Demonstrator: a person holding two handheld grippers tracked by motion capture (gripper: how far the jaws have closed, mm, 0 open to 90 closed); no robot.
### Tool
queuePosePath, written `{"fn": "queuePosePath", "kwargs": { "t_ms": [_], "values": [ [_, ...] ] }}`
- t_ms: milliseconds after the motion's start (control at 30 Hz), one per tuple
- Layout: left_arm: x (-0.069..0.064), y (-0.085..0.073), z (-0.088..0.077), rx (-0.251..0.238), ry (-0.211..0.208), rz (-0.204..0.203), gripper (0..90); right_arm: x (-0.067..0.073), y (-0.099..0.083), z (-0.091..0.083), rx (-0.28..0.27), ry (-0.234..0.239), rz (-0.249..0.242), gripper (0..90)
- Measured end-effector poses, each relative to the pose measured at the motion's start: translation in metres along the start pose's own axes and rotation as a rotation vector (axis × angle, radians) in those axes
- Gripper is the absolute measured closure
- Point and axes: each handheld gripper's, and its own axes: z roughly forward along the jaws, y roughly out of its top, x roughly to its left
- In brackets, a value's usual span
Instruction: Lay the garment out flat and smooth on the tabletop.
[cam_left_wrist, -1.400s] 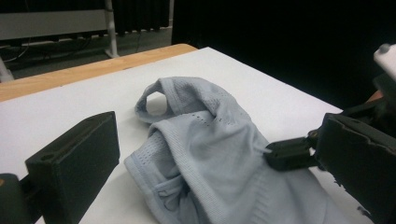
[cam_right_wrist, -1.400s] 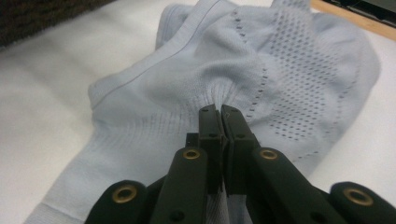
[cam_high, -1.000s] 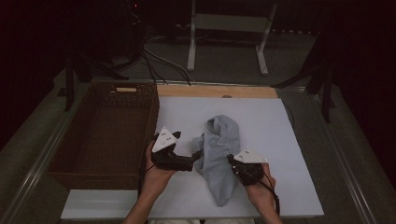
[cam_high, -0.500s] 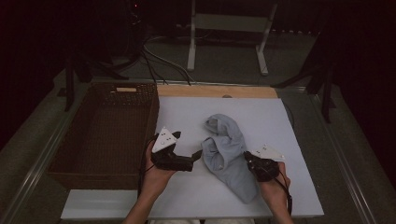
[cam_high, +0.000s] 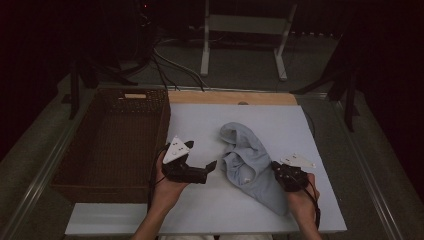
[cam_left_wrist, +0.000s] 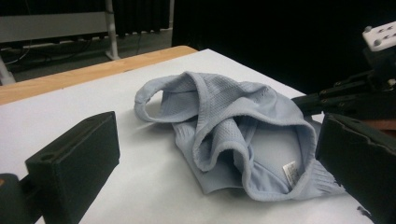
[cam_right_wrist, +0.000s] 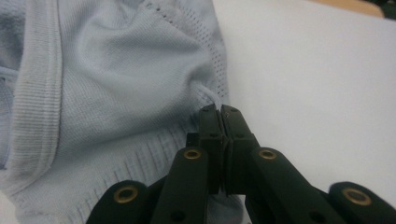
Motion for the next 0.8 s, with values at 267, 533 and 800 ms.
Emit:
{"fn": "queuePosePath", "kwargs": {
  "t_ms": [267,533,800],
  "values": [
    [-0.002,-0.001,0.001,0.006,-0.003,0.004,1.3,0.002,-0.001,0.003,0.026,0.034,-0.003,78.9],
    [-0.002,-0.001,0.002,0.005,-0.002,0.005,1.4,0.005,0.007,-0.011,-0.037,0.09,0.018,43.7],
    [-0.002,-0.001,0.002,0.01,-0.002,0.008,1.4,0.023,0.013,-0.024,-0.086,0.145,-0.031,26.5]
  ]
}}
